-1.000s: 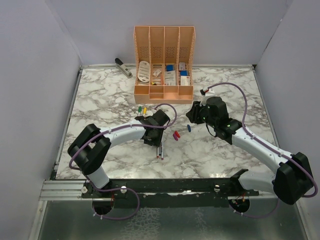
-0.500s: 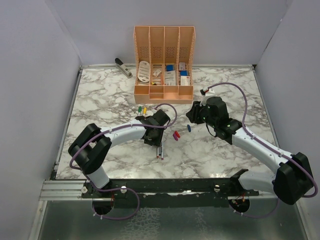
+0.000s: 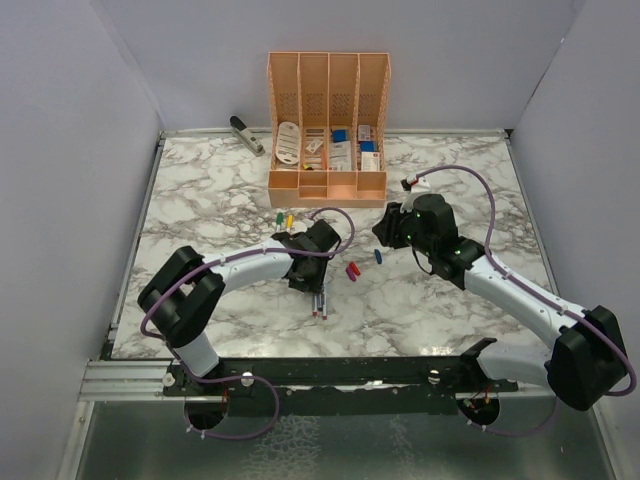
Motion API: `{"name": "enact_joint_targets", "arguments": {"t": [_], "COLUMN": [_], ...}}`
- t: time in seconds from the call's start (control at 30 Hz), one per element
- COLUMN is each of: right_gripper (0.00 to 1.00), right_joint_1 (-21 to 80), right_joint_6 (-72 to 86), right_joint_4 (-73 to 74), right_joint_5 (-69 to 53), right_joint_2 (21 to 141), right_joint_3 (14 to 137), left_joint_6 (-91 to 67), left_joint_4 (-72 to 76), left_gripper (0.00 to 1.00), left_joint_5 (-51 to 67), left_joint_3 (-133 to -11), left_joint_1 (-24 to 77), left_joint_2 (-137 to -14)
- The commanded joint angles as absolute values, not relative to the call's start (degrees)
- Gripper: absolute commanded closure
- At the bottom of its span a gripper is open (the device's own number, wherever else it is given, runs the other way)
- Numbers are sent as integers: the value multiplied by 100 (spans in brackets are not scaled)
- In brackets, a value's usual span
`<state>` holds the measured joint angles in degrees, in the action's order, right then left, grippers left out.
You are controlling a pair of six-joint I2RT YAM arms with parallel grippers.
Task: Insert the pens into the pen caps
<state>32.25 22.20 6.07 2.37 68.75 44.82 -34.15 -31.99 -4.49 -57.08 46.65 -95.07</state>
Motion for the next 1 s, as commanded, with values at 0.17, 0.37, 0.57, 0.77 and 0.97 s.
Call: {"name": "enact_joint_targets", "arguments": {"t": [0.17, 0.37, 0.57, 0.77, 0.97], "right_gripper": [67, 67, 67, 67, 68], "right_joint_1": [3232, 3232, 3234, 3234, 3232], "right_joint_6": [2248, 2251, 2256, 2248, 2063], "right_joint_4": [589, 581, 595, 615, 874], "right_joint_5": [420, 382, 328, 303, 267], "right_joint_2": [6704, 6739, 6779, 6806, 7049], "right_joint_3": [4429, 4438, 4476, 4480, 4557], "left_joint_6": [-3194, -3121, -3159, -3220, -3202], "left_joint_4": [-3481, -3631, -3815, -3950, -3860], "left_gripper": [67, 68, 68, 68, 79], "left_joint_5": [-527, -519, -468, -488, -497], "left_joint_3": [-5561, -5482, -5349, -5127, -5230], "left_joint_1": [4703, 4710, 4707, 4704, 4705], "left_joint_2": [-9852, -9841, -9622, -9335, -9527]}}
